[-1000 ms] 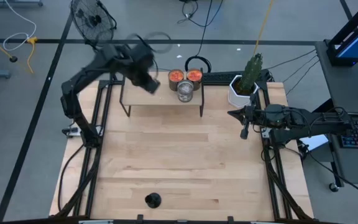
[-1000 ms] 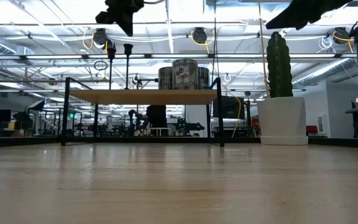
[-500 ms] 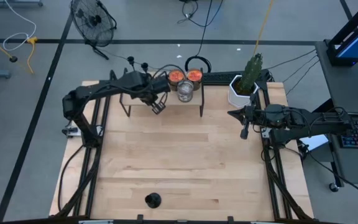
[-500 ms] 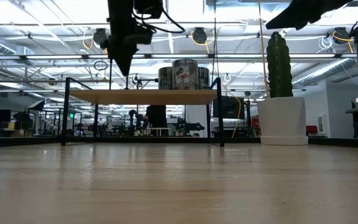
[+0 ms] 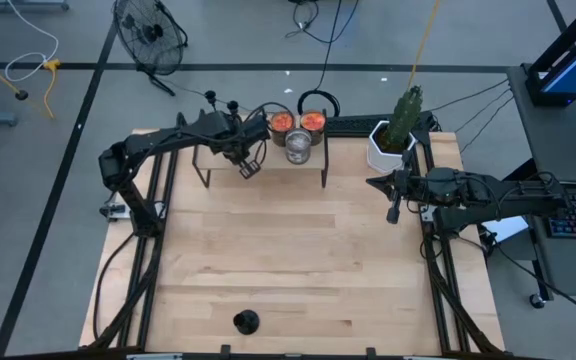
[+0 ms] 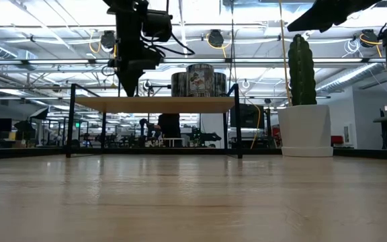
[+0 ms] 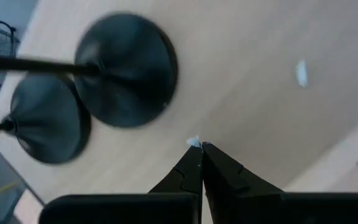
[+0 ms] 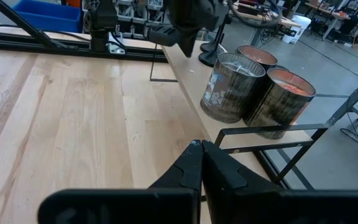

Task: Pick & Place candle stick holders
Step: Put the top black candle holder on the shelf, then put the black candle holder on the shelf

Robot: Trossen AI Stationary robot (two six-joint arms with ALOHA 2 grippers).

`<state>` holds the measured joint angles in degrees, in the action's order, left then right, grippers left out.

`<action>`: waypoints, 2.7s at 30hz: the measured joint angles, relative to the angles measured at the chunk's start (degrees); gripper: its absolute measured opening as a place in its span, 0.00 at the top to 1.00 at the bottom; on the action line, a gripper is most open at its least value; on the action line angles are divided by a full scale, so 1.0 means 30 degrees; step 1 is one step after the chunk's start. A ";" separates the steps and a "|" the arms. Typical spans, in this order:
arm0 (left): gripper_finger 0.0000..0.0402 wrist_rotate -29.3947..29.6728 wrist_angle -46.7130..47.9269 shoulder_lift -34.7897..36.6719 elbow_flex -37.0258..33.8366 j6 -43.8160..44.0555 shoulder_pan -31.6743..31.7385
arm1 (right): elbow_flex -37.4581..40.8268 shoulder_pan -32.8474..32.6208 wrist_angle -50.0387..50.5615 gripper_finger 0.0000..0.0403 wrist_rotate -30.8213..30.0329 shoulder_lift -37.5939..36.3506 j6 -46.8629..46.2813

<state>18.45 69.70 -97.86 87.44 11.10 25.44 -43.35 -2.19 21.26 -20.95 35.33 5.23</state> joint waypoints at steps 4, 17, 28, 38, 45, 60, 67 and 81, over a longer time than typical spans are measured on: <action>0.96 -0.0084 -0.0492 0.0000 -0.0031 -0.0411 0.0288 | 0.0000 0.0001 0.0000 1.00 0.0000 0.0000 -0.0007; 0.96 -0.0630 -0.1124 -0.0430 -0.0015 -0.1459 0.1029 | 0.0000 0.0002 0.0000 1.00 -0.0022 -0.0007 -0.0041; 0.95 -0.0275 -0.1855 -0.0597 -0.0009 -0.1664 0.1241 | 0.0000 0.0001 0.0000 1.00 -0.0051 -0.0007 -0.0502; 0.97 -0.0175 -0.2327 -0.0612 -0.0023 -0.2043 0.1588 | 0.0000 0.0007 0.0000 1.00 -0.0069 -0.0007 -0.0509; 0.97 -0.0180 -0.2999 -0.0639 -0.0045 -0.2271 0.1966 | 0.0000 0.0007 0.0000 1.00 -0.0073 -0.0007 -0.0517; 0.94 -0.2137 -0.1860 0.0741 0.0639 -0.1473 0.0903 | 0.0000 0.0005 -0.0007 1.00 -0.0080 -0.0007 -0.0502; 0.94 -0.4068 0.0189 0.2779 0.2570 0.0204 -0.0855 | 0.0000 0.0007 -0.0011 1.00 -0.0080 -0.0004 -0.0509; 0.94 -0.8660 0.1728 0.6193 0.5966 1.1469 -0.8220 | 0.0000 -0.0001 -0.0015 1.00 -0.0073 -0.0007 0.0518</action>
<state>-7.53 74.88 -79.29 105.34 45.51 0.78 -43.35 -2.20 21.21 -21.17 35.31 6.79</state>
